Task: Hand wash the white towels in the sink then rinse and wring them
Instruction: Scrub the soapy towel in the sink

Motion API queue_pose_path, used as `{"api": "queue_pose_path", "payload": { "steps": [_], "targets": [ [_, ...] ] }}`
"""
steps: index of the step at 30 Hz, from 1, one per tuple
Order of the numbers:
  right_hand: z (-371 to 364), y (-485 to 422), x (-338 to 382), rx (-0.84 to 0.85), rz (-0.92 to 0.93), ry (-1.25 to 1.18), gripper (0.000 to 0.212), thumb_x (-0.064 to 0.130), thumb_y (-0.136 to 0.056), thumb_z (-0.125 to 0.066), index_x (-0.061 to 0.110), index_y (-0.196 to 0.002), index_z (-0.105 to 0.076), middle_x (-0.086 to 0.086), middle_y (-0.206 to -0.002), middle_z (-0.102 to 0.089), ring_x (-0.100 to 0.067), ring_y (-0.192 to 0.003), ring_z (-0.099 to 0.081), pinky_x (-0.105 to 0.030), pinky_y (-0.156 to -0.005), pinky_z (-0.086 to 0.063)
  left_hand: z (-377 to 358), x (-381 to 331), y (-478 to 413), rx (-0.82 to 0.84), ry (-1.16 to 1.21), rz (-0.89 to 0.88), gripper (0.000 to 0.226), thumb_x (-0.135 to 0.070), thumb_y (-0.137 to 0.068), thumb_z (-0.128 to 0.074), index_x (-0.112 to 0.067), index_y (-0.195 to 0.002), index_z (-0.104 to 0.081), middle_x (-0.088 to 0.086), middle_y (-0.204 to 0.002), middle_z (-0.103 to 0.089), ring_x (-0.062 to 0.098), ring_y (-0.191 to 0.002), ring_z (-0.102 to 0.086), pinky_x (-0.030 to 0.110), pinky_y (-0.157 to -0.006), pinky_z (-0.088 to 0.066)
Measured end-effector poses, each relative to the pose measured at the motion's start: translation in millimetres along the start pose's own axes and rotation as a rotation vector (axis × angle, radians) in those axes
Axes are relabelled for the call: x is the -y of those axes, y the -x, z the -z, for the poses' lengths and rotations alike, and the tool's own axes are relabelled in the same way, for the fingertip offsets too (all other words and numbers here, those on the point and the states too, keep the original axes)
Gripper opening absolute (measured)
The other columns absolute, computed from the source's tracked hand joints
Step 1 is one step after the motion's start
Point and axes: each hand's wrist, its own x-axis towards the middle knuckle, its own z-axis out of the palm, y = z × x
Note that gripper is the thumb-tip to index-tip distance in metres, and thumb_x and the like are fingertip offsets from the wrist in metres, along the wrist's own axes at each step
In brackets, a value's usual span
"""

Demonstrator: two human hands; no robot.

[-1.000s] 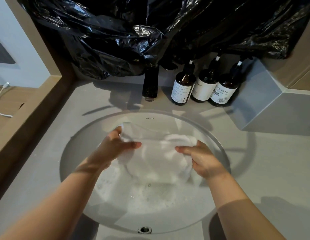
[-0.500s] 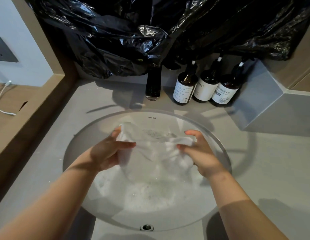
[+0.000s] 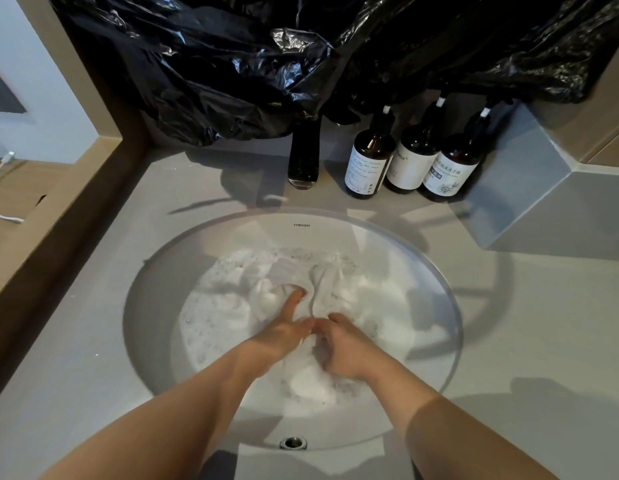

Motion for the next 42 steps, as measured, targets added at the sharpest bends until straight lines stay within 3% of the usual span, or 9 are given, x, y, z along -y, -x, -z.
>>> {"api": "queue_pose_path", "payload": {
  "steps": [6, 9, 14, 19, 24, 29, 35, 39, 42],
  "targets": [
    [-3.0, 4.0, 7.0, 0.15, -0.134, 0.121, 0.072, 0.001, -0.084, -0.057, 0.027, -0.145, -0.031, -0.005, -0.142, -0.035, -0.03, -0.119, -0.051, -0.031, -0.091, -0.045, 5.7, 10.3, -4.1, 0.0, -0.152, 0.016, 0.053, -0.03, -0.099, -0.046, -0.05, -0.14, -0.021, -0.006, -0.144, -0.034, 0.014, -0.106, -0.045, 0.025, -0.081, -0.046],
    [10.3, 11.8, 12.7, 0.003, -0.221, -0.416, 0.054, -0.004, -0.079, -0.06, 0.022, -0.126, -0.052, -0.002, -0.125, -0.054, -0.019, -0.112, -0.056, -0.02, -0.086, -0.046, 8.9, 6.6, -2.7, -0.089, 0.124, 0.014, 0.036, -0.018, -0.099, -0.046, -0.035, -0.13, -0.047, -0.001, -0.132, -0.049, 0.014, -0.096, -0.054, 0.023, -0.063, -0.047],
    [29.4, 22.3, 68.6, -0.414, -0.186, -1.153, 0.021, -0.002, -0.083, -0.055, 0.019, -0.082, -0.049, 0.001, -0.073, -0.054, -0.013, -0.065, -0.053, -0.019, -0.056, -0.044, 6.4, -7.4, -3.8, -0.087, 0.894, 0.094, 0.027, -0.031, -0.094, -0.048, -0.012, -0.106, -0.063, 0.015, -0.114, -0.062, 0.03, -0.097, -0.06, 0.035, -0.074, -0.049],
    [45.6, 10.5, 71.7, -0.598, -0.179, -0.722, 0.037, 0.041, -0.094, -0.051, 0.018, -0.067, -0.044, 0.002, -0.062, -0.052, -0.023, -0.064, -0.053, -0.03, -0.065, -0.043, -33.2, -34.3, 20.1, -0.072, 0.877, 0.045, 0.034, -0.027, -0.101, -0.032, -0.008, -0.099, -0.06, 0.014, -0.079, -0.065, 0.024, -0.069, -0.063, 0.03, -0.063, -0.051],
    [32.0, 24.0, 87.4, -0.579, -0.163, -0.662, 0.037, 0.037, -0.1, -0.04, 0.023, -0.066, -0.045, 0.008, -0.065, -0.052, -0.009, -0.065, -0.053, -0.021, -0.06, -0.039, -7.5, -38.7, 8.1, -0.335, 0.802, -0.011, 0.029, -0.026, -0.104, -0.031, -0.019, -0.086, -0.053, 0.002, -0.087, -0.058, 0.018, -0.076, -0.058, 0.027, -0.066, -0.051],
    [42.9, 10.5, 66.1, -0.625, -0.261, -0.716, 0.032, 0.033, -0.1, -0.04, 0.023, -0.071, -0.049, 0.001, -0.08, -0.058, -0.017, -0.077, -0.054, -0.02, -0.062, -0.033, -31.7, -39.1, 9.9, -0.076, 0.973, 0.116, 0.041, -0.031, -0.103, -0.029, -0.004, -0.097, -0.059, 0.012, -0.081, -0.059, 0.027, -0.1, -0.061, 0.035, -0.084, -0.049],
    [28.2, 20.7, 72.5, -0.348, -0.113, -0.636, 0.034, 0.04, -0.097, -0.045, 0.021, -0.069, -0.045, 0.004, -0.066, -0.052, -0.008, -0.057, -0.048, -0.014, -0.049, -0.035, 13.8, -17.2, 3.4, -0.186, 0.882, 0.016, 0.027, -0.021, -0.101, -0.039, -0.004, -0.087, -0.054, 0.017, -0.083, -0.057, 0.028, -0.073, -0.058, 0.034, -0.068, -0.046],
    [40.0, 17.5, 40.1, -0.281, -0.21, -0.29, 0.011, 0.04, -0.093, -0.048, 0.029, -0.092, -0.046, 0.001, -0.095, -0.056, -0.017, -0.079, -0.058, -0.028, -0.067, -0.042, 14.6, -14.9, 7.9, -0.33, 0.26, -0.036, 0.03, -0.034, -0.101, -0.039, -0.011, -0.093, -0.056, 0.003, -0.083, -0.056, 0.016, -0.071, -0.052, 0.027, -0.061, -0.039],
    [19.3, 16.4, 28.0, 0.117, -0.123, 0.152, 0.05, 0.032, -0.088, -0.055, 0.027, -0.132, -0.034, -0.005, -0.124, -0.039, -0.029, -0.113, -0.051, -0.035, -0.083, -0.042, 0.1, 3.9, 1.1, -0.352, -0.214, -0.076, 0.021, -0.028, -0.102, -0.034, -0.014, -0.101, -0.051, 0.004, -0.099, -0.055, 0.018, -0.086, -0.05, 0.03, -0.076, -0.04]
  ]
}}
